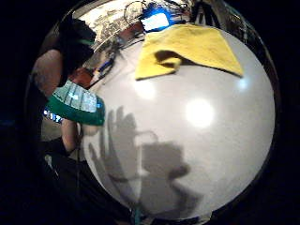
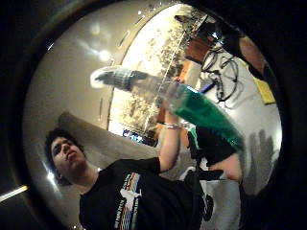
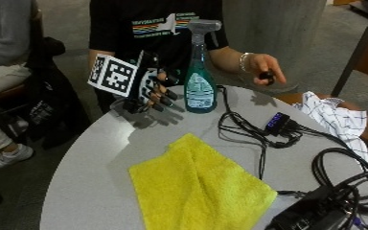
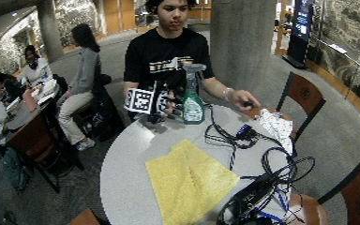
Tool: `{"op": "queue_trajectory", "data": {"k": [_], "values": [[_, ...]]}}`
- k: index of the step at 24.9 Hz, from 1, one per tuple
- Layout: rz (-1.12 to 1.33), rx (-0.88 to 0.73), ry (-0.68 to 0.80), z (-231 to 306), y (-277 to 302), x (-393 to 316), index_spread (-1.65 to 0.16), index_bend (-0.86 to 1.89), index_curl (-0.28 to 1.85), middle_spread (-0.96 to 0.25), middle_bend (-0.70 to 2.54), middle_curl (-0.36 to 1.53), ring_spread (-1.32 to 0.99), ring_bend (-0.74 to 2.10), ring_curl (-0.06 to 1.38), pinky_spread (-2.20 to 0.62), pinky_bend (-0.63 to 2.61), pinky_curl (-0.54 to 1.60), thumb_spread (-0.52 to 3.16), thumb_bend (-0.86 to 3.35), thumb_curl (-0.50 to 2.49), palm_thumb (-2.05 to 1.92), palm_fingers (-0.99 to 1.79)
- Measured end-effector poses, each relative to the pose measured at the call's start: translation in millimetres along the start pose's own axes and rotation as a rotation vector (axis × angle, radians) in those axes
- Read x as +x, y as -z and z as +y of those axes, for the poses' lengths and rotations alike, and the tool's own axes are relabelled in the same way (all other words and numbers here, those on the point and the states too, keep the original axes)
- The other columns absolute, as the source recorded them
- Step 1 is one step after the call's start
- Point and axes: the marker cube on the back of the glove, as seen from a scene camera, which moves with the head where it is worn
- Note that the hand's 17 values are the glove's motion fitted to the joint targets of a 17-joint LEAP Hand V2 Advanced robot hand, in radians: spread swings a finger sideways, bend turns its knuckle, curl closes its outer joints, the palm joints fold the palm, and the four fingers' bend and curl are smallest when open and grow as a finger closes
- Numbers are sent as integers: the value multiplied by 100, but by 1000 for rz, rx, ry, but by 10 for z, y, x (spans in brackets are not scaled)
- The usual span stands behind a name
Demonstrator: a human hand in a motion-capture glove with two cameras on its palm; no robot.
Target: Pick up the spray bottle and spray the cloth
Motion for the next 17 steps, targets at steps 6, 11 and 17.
{"op": "queue_trajectory", "data": {"k": [6,11,17], "values": [[286,-21,-48,168,251,325,-34,11,34,-2,28,47,-7,25,37,11,42,32,102,-1,47,81,50],[389,-35,-76,282,389,481,-37,11,31,-2,27,45,-7,23,35,14,43,31,105,-1,46,83,48],[412,-45,-77,343,414,527,-38,13,30,-2,26,43,-7,21,34,17,43,30,108,-1,45,84,49]]}}
